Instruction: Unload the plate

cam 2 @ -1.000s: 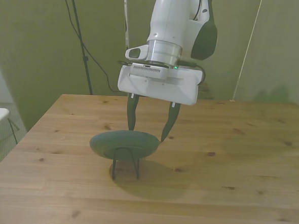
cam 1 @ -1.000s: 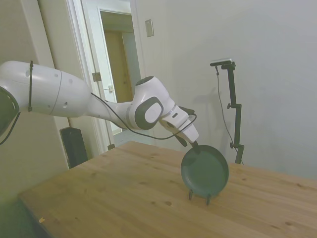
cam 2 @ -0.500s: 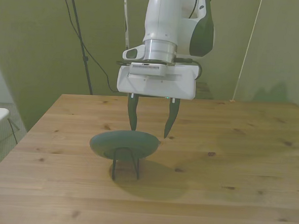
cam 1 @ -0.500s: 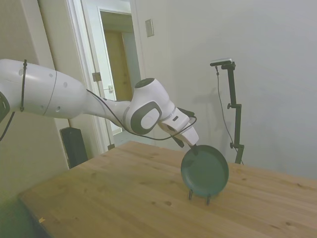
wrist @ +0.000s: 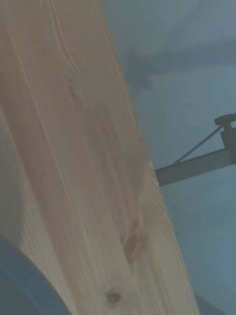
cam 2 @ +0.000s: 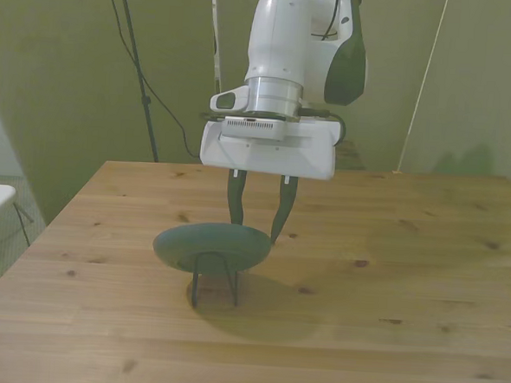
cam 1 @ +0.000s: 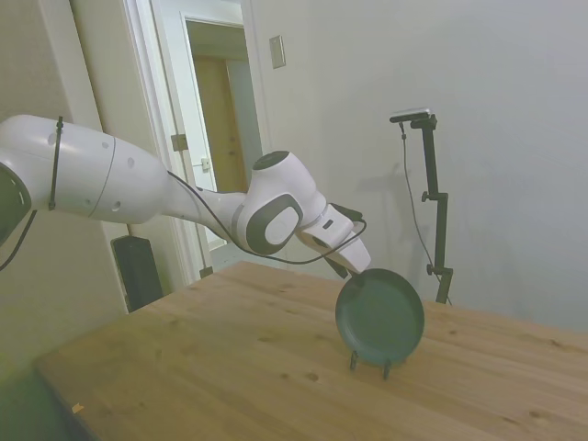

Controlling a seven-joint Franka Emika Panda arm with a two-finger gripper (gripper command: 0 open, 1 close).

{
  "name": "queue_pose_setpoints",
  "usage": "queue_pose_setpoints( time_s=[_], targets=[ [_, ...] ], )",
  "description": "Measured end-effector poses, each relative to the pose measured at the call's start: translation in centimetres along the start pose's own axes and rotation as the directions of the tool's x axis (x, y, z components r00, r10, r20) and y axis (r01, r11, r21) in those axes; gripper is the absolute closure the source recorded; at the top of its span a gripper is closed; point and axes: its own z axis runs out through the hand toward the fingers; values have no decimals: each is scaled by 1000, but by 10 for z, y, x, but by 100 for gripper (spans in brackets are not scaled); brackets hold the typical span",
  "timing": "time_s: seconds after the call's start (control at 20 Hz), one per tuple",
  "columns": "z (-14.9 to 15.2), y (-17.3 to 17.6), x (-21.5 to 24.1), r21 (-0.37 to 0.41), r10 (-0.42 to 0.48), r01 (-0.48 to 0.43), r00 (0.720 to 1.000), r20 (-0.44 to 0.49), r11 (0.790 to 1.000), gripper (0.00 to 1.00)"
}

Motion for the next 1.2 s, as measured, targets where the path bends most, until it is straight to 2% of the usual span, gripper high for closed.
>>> queue_pose_setpoints(
  time_s=[1.2],
  targets=[
    [-7, -1, 4, 14, 10, -10, 1000, -8, 1000, 100]
  ],
)
